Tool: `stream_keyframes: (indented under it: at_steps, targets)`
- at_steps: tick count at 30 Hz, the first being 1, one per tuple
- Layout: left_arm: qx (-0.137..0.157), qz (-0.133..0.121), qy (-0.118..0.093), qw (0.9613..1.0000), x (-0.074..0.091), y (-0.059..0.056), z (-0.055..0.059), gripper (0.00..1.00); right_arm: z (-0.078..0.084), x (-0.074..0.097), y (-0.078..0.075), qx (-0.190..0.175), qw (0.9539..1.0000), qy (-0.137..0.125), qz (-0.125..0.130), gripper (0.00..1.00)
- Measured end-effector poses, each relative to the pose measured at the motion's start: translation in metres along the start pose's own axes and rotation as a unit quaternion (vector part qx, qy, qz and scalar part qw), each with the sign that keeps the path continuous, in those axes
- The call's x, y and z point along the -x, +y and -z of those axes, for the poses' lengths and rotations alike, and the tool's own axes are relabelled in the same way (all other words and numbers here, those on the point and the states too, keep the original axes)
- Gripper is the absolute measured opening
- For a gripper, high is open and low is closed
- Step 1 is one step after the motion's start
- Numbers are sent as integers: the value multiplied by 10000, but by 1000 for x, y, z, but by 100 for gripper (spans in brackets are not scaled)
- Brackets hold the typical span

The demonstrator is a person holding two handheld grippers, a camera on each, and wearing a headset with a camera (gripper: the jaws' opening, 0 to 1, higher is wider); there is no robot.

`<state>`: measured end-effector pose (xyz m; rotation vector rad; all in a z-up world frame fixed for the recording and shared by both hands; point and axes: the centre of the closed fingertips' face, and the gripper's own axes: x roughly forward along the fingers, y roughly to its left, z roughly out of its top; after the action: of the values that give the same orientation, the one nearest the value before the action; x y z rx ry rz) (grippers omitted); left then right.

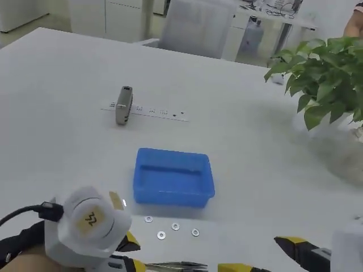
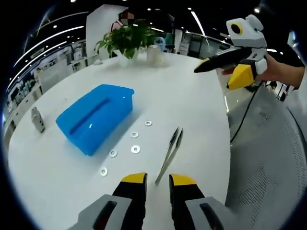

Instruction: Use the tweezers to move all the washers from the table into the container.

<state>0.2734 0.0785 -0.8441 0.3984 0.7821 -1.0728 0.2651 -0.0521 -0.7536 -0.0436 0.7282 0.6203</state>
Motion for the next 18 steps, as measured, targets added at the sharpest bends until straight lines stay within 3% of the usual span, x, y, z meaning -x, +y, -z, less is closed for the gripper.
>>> stream_keyframes:
  at_steps: [6,7,8,11,14,18]
  targets:
    - [-255,197,184,9993,-17,-2,13,8,1,-2,9,86,9999,131,-53,72]
    - [-142,136,-138,9997,-18,-1,4,6,-1,-1,11,106,9998,130,-46,72]
    - [-145,198,137,9996,-15,-2,14,6,-2,0,12,119,9998,123,-45,72]
    - [-464,168,21,9988,-16,0,12,0,-11,1,20,210,9997,105,-65,72]
    - [-450,275,1,9986,-15,-6,14,0,-16,3,28,346,9993,114,-80,72]
    - [-720,220,-138,9971,-7,-13,7,0,-19,2,39,610,9980,122,-137,72]
